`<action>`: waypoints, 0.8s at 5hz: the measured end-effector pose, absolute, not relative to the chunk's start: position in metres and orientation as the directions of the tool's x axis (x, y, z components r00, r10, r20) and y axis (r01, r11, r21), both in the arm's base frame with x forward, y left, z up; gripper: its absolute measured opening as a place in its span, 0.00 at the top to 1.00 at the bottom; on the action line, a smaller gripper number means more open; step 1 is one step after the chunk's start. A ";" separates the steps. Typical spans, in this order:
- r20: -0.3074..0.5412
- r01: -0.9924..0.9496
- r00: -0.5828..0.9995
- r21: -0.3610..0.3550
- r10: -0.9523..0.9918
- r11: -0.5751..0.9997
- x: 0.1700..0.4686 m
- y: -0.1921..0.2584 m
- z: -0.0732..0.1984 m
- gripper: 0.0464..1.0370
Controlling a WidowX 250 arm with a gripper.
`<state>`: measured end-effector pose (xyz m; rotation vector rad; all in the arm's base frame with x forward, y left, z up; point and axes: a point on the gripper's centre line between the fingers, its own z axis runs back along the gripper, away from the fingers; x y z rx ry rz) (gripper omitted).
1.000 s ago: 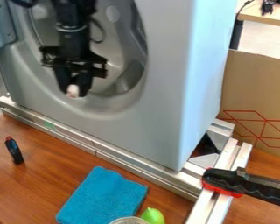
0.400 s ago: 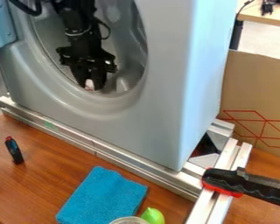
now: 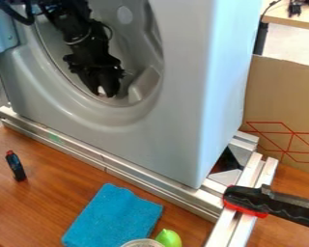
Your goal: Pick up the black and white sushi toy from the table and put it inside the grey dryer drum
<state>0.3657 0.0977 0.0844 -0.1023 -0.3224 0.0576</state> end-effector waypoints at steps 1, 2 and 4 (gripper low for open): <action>0.287 -0.073 0.953 -0.111 0.102 0.991 0.356 0.096 0.086 0.26; 0.229 -0.107 0.964 -0.131 0.135 0.986 0.330 0.087 0.079 0.05; 0.212 -0.134 0.966 -0.079 0.148 0.988 0.283 0.081 0.103 0.04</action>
